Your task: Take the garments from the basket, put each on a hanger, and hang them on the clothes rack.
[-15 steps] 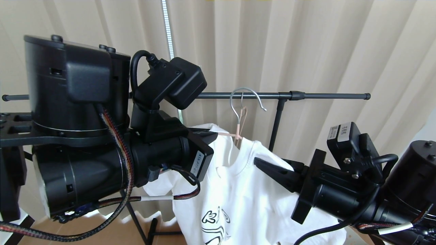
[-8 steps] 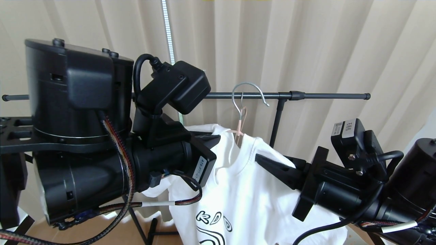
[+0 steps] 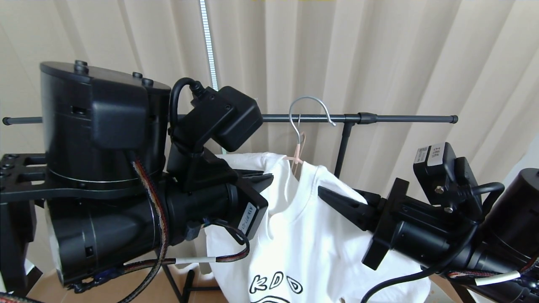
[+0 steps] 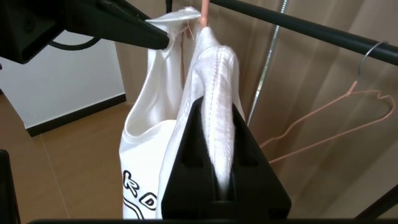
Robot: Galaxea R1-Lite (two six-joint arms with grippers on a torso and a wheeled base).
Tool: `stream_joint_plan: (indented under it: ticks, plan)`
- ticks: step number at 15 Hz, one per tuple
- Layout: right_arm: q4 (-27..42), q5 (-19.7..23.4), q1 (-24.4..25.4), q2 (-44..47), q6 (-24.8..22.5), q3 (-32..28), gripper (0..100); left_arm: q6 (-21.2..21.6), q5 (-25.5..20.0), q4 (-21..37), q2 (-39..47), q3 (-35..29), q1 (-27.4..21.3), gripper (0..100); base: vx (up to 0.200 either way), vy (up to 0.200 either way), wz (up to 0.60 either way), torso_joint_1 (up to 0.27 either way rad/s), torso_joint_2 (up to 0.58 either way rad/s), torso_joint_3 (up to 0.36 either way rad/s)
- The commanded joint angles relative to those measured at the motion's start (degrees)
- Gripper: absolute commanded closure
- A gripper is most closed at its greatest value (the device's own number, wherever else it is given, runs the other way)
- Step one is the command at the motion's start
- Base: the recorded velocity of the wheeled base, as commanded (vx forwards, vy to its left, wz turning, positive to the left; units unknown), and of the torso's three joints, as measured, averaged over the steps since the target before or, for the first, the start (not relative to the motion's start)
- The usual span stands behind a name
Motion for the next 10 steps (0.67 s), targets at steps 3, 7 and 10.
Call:
stream_joint_plan:
  ticks: [3,7,10]
  plan:
    - [0.0,0.0,0.0,-0.7,0.7,0.2,100,-0.3,-0.1,-0.1,1.0,0.2,0.0,0,0.000,0.000,0.00,0.000,0.00,0.000]
    - [0.0,0.2,0.0,-0.9,1.0,0.2,100,-0.3,0.0,-0.1,-0.1,1.0,-0.4,0,0.000,0.000,0.00,0.000,0.00,0.000]
    - [0.0,0.4,-0.1,-0.8,1.3,0.3,100,-0.4,-0.2,-0.1,-3.5,3.2,1.0,0,0.000,0.000,0.00,0.000,0.00,0.000]
